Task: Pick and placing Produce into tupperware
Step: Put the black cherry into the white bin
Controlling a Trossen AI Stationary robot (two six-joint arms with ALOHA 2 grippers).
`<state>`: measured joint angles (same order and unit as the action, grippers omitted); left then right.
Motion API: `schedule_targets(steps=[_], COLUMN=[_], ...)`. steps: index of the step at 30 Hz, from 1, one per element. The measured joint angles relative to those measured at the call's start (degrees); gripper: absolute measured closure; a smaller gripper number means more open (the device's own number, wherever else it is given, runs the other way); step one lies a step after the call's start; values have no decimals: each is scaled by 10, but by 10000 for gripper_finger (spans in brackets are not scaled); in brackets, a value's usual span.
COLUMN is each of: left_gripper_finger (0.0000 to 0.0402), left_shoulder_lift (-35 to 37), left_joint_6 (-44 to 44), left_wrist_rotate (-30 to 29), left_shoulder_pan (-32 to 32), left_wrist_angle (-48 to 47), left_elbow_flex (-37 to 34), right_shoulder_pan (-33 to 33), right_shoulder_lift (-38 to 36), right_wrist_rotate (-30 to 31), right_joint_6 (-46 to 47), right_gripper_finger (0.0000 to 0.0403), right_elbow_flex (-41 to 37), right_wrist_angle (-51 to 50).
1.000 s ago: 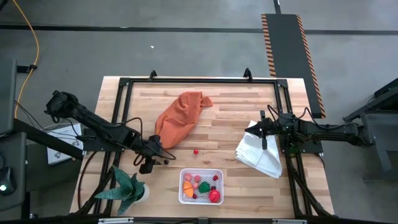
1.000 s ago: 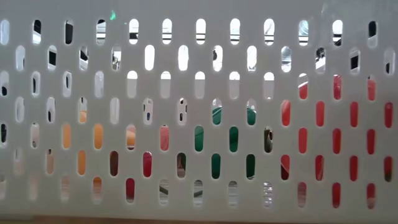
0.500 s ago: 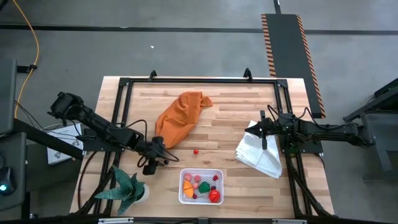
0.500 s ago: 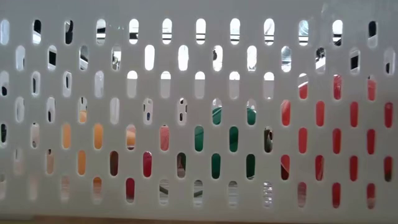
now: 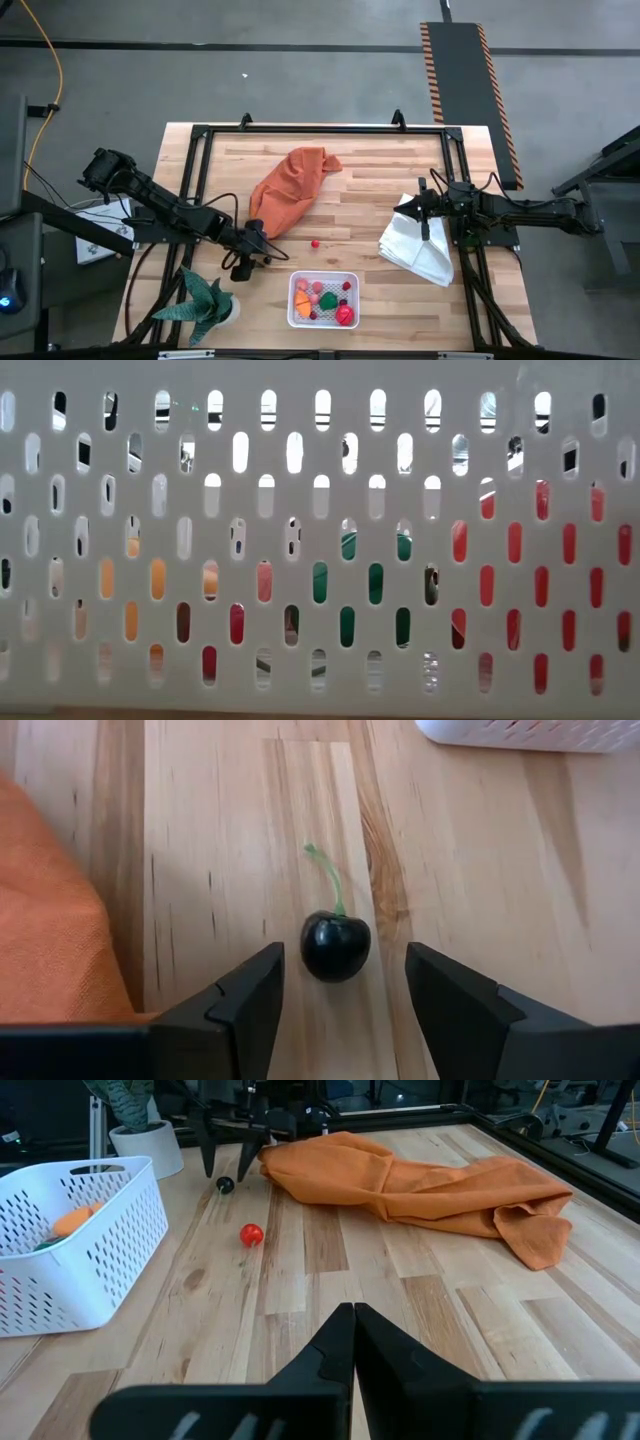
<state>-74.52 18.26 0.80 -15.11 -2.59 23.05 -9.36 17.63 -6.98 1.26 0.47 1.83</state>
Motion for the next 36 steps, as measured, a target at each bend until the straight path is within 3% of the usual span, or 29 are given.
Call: schedule_targets(steps=[23,36], left_gripper_finger=[204,292], left_shoulder_lift=[-49,-49], left_joint_6=[-14,-14], left_wrist_rotate=[1,5], left_shoulder_pan=[0,0], left_wrist_angle=[46,47], left_elbow_flex=[0,0], right_shoulder_pan=[0,0], right_shoulder_lift=[0,0], right_wrist_rotate=[0,0], right_joint_6=[0,0], right_gripper_finger=[402,402], right_elbow_flex=[0,0], right_wrist_angle=[0,0])
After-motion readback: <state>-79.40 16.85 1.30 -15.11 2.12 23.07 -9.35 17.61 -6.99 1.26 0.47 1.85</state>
